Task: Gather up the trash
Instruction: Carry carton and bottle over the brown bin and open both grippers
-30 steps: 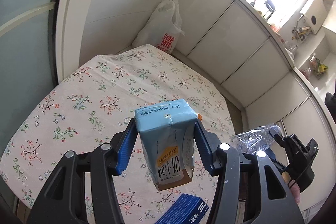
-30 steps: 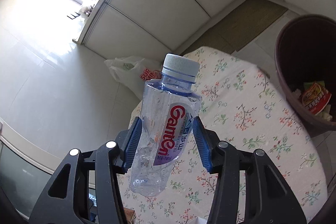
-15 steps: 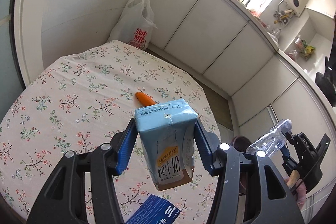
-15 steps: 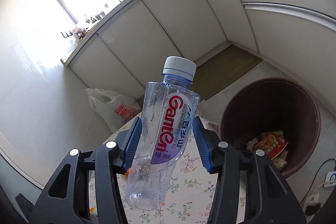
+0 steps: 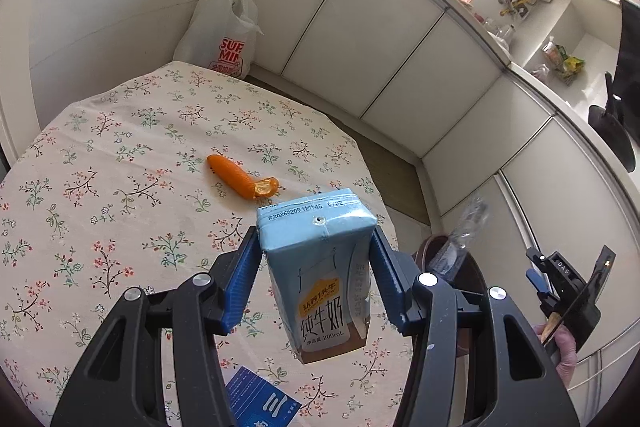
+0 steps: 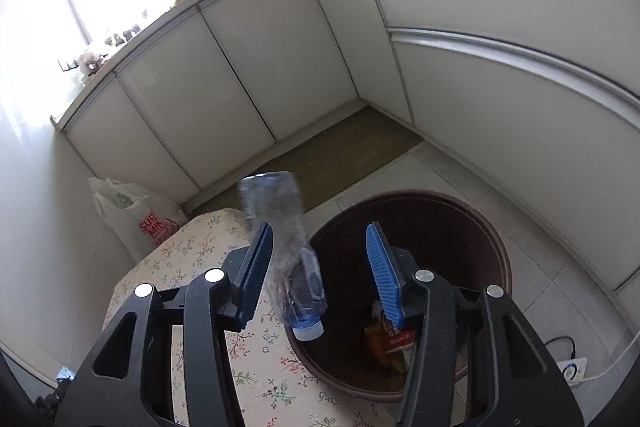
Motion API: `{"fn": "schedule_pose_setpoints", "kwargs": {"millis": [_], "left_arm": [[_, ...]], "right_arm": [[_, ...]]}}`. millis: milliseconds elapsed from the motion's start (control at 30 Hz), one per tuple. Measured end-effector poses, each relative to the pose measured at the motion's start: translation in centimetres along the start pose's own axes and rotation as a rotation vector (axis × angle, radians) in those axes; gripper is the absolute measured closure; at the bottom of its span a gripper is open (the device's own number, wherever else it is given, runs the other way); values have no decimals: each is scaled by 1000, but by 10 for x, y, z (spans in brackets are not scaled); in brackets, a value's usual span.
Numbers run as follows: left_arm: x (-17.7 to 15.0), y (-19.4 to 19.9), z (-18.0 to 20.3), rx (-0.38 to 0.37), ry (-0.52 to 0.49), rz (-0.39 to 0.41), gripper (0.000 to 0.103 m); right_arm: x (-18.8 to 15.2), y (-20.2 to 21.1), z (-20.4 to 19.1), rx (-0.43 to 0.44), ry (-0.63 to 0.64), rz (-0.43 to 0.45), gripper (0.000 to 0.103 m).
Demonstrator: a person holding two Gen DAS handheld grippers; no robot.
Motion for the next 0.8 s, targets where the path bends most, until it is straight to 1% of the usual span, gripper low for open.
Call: {"fn": "schedule_pose_setpoints", "kwargs": {"millis": [100,167,200,267,333,467,567,700,800], "left_arm": [[-2,-8,8,-17,-1,-27,49],[-2,-15,20,-31,-20,-36,49],[-2,-18,27,-36,-32,-36,49],[-2,-26,44,-59,-40,-37,49],[-2,-36,70,-102,-33,-43,49],[-8,-53,131,-187,-56,-46,49],[-18,-64,171,-236,-79,-56,49],[-36,-83,222,-280,-124,-78,49],[-47,-101,253,-282,-145,-94,48]], "right_arm": [[0,-12,33,-20,-128,-69,53],[1,-14,50,-36,-183,-80,34],[2,-12,56,-48,-200,-65,18],[7,-6,63,-66,-200,-28,18],[11,0,63,-89,-152,2,16],[18,15,61,-198,-26,93,7],[23,26,67,-270,38,149,7],[33,36,84,-332,69,168,7],[39,43,98,-352,76,163,7]]}}
Point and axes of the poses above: each gripper's, at about its wrist camera, not at the fingertips, and y roughly against the way its jaws point, z to its right, x to its top, the point moved 2 cm from there along -y, roughly the way its jaws point, and after that the axes turned 13 degrees about z, right-handed, at the moved point
